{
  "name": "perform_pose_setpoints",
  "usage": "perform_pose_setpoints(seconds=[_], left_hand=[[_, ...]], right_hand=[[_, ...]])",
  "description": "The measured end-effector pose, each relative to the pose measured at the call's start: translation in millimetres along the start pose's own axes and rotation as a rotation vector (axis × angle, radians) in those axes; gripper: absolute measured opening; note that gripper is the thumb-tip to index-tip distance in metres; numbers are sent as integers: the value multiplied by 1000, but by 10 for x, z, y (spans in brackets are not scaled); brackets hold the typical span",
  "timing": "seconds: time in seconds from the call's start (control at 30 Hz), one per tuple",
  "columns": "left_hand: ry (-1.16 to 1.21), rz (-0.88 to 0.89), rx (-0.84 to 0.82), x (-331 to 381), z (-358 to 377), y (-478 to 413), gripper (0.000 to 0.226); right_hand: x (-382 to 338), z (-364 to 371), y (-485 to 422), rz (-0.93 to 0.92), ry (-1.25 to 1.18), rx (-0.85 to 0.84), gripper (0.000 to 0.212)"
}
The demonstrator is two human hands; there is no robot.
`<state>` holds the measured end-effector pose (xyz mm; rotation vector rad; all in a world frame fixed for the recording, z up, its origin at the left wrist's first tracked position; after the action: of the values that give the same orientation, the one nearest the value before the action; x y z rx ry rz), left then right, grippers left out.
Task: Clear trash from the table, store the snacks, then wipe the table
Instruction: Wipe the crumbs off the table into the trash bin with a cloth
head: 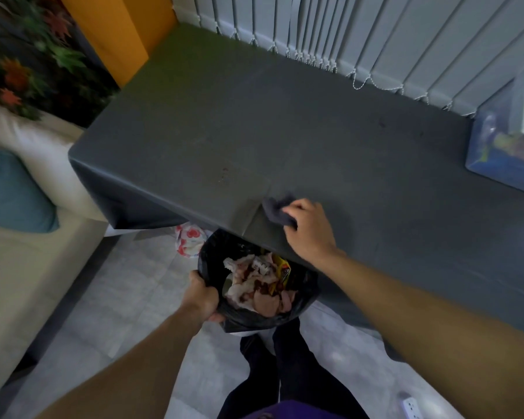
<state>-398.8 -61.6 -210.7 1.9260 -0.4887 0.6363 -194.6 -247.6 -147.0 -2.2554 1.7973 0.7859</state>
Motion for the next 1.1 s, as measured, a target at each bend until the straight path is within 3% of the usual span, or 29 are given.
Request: perform_pose_setpoints(seconds=[0.23, 0.33, 0.43, 0.53, 0.7, 1.0, 1.03, 1.1], left_hand=[[13, 8, 26, -9, -32, -41, 35], [32, 1, 4, -11, -3, -68, 35], [89, -23, -28, -15, 98, -39, 34], [94, -26, -52, -15, 223, 8, 33], [40, -11, -103, -3, 406, 30, 34], [18, 24, -131, -45, 653, 90, 32], [11, 23, -138, -35, 675, 106, 32], [1, 18, -152, -10, 707, 146, 32]], right_hand=[[-195, 480, 841, -462, 79, -345, 16], [-72, 312, 645, -304, -66, -262, 10], [148, -102, 220, -54, -180, 51, 7], [385, -426, -46, 74, -74, 267, 18], [504, -183, 154, -43, 92, 50, 39], [323, 1, 826, -270, -27, -286, 18], [351, -85, 783, -246, -45, -263, 16], [489, -322, 581, -135, -113, -53, 18]])
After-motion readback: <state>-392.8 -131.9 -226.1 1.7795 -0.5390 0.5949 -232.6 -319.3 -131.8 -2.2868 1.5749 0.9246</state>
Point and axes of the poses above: each hand's wrist, its own y-axis away from the middle knuckle, its own z-axis out of the palm, x = y × z, the point moved 6 cm from there along -y, towards the middle knuckle, and after that the axes turned 14 degrees about z, right-handed, at the moved point
